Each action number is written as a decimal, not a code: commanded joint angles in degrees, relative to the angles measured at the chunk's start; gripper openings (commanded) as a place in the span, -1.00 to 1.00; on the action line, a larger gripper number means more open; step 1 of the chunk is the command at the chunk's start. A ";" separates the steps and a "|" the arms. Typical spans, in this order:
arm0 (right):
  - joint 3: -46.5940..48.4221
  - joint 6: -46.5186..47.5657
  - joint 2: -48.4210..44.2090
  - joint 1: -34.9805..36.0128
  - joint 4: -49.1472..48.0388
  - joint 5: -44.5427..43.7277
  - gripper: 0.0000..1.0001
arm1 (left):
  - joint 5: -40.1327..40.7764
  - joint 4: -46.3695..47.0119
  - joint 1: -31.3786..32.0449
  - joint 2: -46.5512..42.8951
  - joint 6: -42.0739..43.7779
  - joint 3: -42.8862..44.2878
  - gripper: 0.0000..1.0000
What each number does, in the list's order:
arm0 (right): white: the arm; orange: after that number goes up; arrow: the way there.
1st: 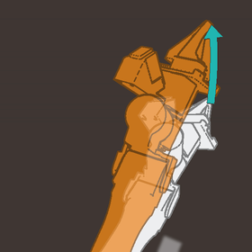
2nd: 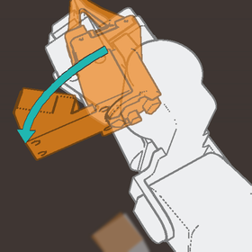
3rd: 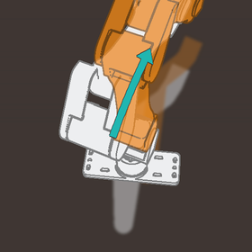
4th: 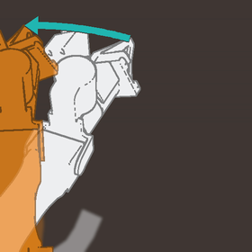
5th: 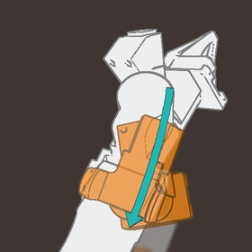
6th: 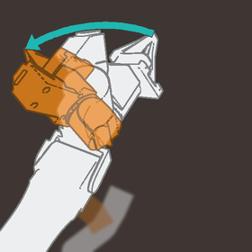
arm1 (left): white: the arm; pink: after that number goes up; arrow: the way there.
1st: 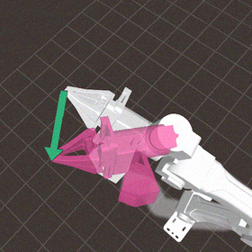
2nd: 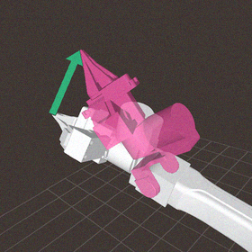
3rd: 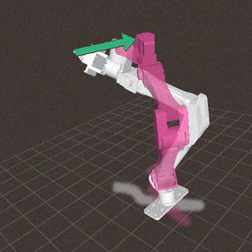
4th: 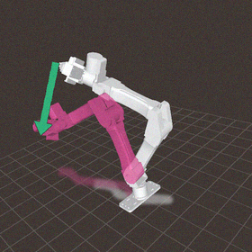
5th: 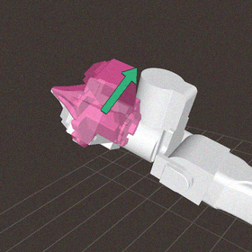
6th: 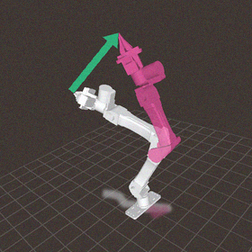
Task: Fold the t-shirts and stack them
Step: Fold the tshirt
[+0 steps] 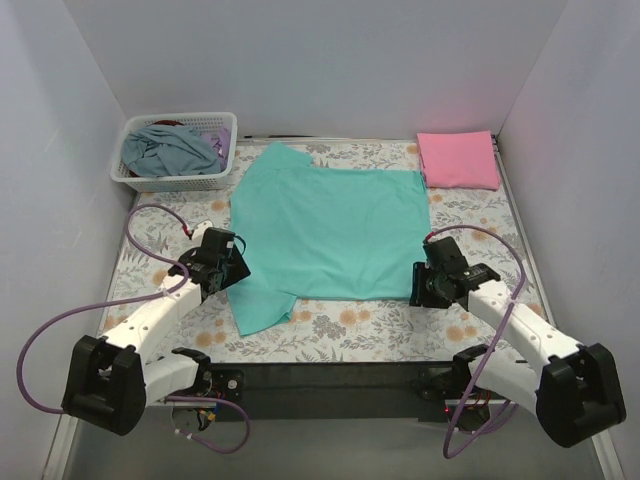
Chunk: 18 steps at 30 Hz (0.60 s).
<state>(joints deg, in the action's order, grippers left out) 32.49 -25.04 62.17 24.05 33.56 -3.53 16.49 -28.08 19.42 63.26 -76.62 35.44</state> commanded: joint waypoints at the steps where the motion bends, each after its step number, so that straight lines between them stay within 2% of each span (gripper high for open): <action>1: 3.45 -1.85 -4.95 -2.42 2.12 -3.58 -0.03 | 3.20 -5.84 -2.80 1.86 -5.29 1.65 0.20; 4: 2.58 -2.99 -7.85 -7.15 1.77 -3.24 0.12 | 1.18 -6.03 -5.00 4.49 -5.74 1.47 0.21; 9: -0.23 -5.10 -12.24 -14.37 -1.48 2.03 0.22 | -3.04 -3.22 -6.41 5.20 -3.72 1.91 0.21; 10: -1.80 -6.59 -14.34 -17.95 -3.48 5.43 0.22 | -3.83 -2.00 -6.76 5.20 -3.45 2.00 0.20; 18: -4.01 -8.27 -14.72 -25.53 -7.89 10.81 0.10 | -5.94 -0.67 -7.90 9.32 -2.31 2.27 0.06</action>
<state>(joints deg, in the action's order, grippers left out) 28.99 -31.83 46.83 0.97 29.95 2.87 11.86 -30.00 12.25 71.20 -79.85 36.14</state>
